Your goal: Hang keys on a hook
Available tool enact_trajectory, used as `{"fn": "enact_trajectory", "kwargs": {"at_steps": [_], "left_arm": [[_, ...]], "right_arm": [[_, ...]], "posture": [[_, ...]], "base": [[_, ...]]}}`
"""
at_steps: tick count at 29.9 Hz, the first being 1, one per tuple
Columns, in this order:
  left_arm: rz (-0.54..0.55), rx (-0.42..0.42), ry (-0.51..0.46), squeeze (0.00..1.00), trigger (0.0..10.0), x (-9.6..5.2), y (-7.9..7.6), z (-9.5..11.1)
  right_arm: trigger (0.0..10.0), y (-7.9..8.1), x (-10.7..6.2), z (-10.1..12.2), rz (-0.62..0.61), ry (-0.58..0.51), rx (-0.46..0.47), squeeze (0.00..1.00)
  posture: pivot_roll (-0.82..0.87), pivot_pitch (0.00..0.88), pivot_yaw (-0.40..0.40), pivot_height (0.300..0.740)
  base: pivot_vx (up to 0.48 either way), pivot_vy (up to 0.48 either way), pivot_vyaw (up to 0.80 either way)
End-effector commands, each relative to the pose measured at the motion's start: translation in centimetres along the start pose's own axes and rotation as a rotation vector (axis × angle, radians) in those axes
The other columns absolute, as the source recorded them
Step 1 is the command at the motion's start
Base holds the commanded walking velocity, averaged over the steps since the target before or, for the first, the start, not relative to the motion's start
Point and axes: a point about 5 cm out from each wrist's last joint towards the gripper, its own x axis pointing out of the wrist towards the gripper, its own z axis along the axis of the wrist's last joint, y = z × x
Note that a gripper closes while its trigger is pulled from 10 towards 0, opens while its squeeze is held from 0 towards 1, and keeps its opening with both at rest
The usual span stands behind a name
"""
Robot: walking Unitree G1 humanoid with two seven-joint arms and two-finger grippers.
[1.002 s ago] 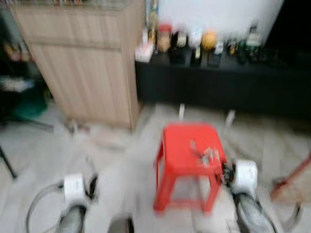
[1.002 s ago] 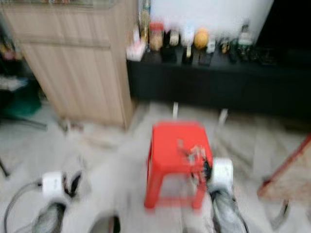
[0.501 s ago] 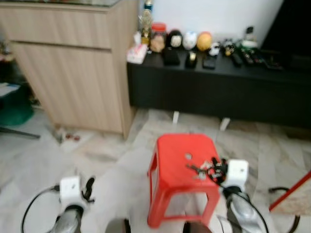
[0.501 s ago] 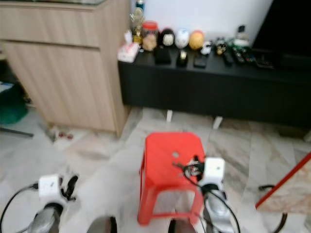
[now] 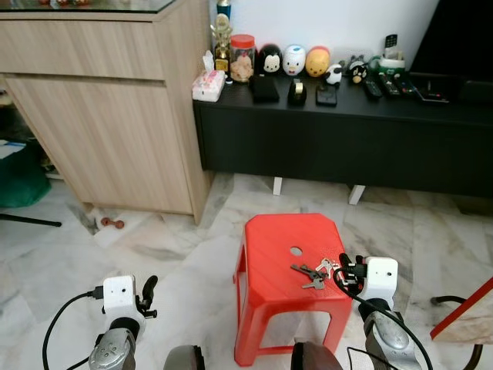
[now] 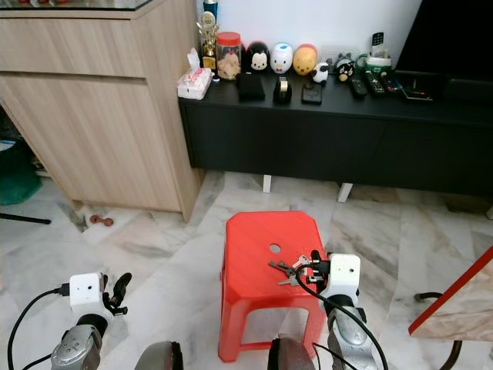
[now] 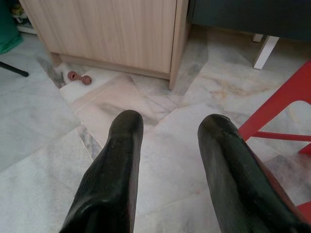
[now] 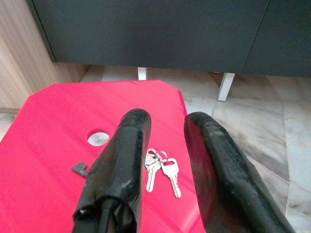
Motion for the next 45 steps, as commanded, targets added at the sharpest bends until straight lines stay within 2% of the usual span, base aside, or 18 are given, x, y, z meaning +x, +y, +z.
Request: {"fn": "enact_trajectory", "kwargs": {"at_steps": [1, 7, 22, 35, 39, 45], "left_arm": [[-0.002, -0.003, 0.005, 0.0, 10.0, 0.2, -0.1, 0.0], [-0.001, 0.0, 0.008, 0.0, 10.0, -0.2, 0.1, -0.3], [-0.015, 0.012, 0.059, 0.0, 10.0, -1.0, -0.2, -1.7], [0.003, 0.024, 0.066, 0.0, 10.0, -1.3, 0.4, -1.9], [0.025, 0.019, 0.062, 0.0, 10.0, -1.4, 0.6, -1.9], [0.033, 0.016, 0.061, 0.0, 10.0, -1.6, 0.7, -2.1]], "right_arm": [[10.0, -0.1, 0.0, -0.1, 0.002, 0.013, -0.005, 0.0], [10.0, 0.1, -0.3, -0.4, 0.014, 0.018, -0.009, 0.0], [10.0, -0.4, -0.5, -0.1, 0.019, 0.007, -0.021, 0.0], [10.0, 0.5, -0.3, -0.1, 0.042, 0.004, -0.011, 0.0], [10.0, 0.7, -0.1, -0.2, 0.066, 0.021, -0.06, 0.0], [10.0, 0.7, 0.1, -0.2, 0.061, 0.04, -0.058, 0.0]], "posture": [[-0.01, 0.0, -0.03, 0.61], [-0.02, 0.0, -0.024, 0.61], [-0.04, 0.0, -0.033, 0.61], [-0.01, 0.0, -0.043, 0.61], [-0.01, 0.0, -0.048, 0.61], [-0.01, 0.0, -0.055, 0.61]], "base": [[0.266, 0.0, 0.0], [0.273, 0.0, 0.0], [0.289, 0.0, 0.0], [0.0, 0.0, 0.0], [0.0, 0.0, 0.0], [0.0, 0.0, 0.0]]}}
